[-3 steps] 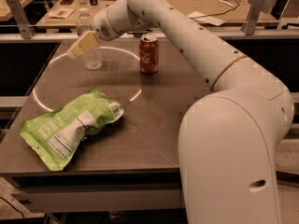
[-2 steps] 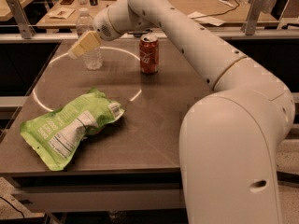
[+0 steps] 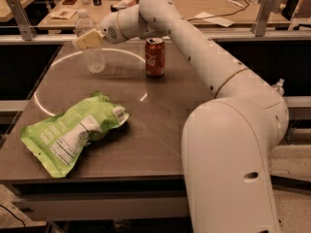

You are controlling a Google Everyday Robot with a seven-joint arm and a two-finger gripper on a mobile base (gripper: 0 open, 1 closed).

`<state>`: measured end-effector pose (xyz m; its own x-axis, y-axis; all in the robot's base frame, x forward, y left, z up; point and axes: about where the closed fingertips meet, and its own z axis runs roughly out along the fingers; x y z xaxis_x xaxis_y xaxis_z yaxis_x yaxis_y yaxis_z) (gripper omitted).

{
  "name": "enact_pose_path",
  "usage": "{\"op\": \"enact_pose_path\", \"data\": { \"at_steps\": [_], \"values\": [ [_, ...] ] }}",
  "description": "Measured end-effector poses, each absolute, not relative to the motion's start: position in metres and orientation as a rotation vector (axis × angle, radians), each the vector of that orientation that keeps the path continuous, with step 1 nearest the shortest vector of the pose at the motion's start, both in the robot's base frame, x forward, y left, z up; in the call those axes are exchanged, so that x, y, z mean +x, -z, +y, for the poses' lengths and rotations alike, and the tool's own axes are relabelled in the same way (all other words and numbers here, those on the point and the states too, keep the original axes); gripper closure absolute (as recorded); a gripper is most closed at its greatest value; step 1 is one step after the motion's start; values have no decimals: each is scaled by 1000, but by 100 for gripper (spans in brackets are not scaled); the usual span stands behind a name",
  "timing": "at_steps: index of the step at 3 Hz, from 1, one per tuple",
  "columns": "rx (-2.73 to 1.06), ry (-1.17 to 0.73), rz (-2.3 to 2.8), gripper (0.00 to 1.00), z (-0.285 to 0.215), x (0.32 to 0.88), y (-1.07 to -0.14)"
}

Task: Pick water bottle

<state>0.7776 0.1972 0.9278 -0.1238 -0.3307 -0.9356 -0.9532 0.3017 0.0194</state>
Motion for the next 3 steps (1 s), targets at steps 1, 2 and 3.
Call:
{"op": "enact_pose_path", "data": {
  "at_steps": [1,2,3],
  "values": [
    [-1116,-910,1636,64,199,787,-931],
    [-1112,-905,1608,88,192,790,-944],
    [-1100,-911,1590,100,177,779,-968]
  ]
}}
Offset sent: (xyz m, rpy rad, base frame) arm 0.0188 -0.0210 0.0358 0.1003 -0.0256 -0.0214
